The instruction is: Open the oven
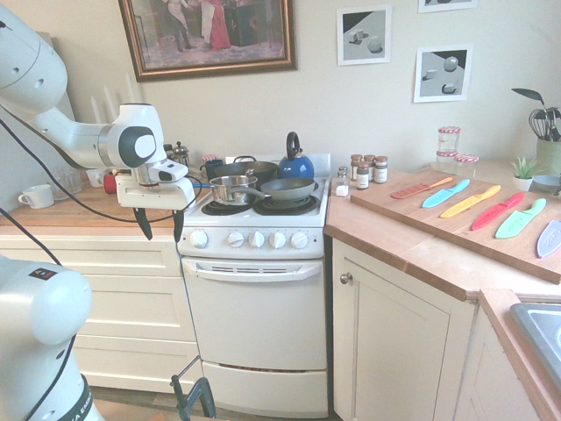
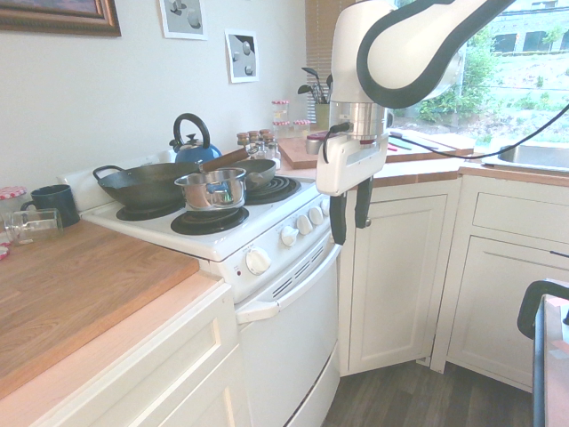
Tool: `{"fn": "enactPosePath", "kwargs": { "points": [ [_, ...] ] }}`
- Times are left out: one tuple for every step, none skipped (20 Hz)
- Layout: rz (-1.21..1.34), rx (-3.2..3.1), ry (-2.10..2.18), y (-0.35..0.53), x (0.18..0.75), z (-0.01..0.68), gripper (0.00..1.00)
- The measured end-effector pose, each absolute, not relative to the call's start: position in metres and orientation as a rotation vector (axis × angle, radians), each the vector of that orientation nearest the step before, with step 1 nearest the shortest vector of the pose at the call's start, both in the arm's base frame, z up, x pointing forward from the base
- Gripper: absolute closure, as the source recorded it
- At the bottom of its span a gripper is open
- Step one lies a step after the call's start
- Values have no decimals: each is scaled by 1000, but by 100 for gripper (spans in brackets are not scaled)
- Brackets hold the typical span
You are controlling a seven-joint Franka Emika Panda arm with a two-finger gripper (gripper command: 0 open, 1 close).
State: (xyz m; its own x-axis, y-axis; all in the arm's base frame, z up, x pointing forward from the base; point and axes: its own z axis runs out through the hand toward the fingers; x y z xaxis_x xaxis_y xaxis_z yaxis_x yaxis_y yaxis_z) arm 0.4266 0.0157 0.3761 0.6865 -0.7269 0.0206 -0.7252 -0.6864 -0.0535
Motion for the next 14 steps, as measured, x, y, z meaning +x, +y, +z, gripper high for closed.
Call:
{"fn": "enactPosePath", "kwargs": {
  "points": [
    [-61,-2847,1227,16,426,376,0],
    [-63,-2847,1229,14,426,374,0],
    [-83,-2852,1230,10,426,372,0],
    [-112,-2852,1238,4,426,368,0],
    [-138,-2852,1248,-4,427,361,0],
    [-172,-2861,1250,-13,429,353,0],
    [-209,-2870,1250,-23,431,342,0],
    [-219,-2866,1262,-31,432,330,0],
    [-225,-2852,1279,-38,435,318,0],
    [-236,-2842,1290,-44,438,305,0],
    [-240,-2839,1299,-51,441,292,0],
    [-237,-2831,1313,-57,445,279,0],
    [-231,-2825,1330,-64,450,266,0],
    [-229,-2816,1349,-71,458,256,0]
  ]
}}
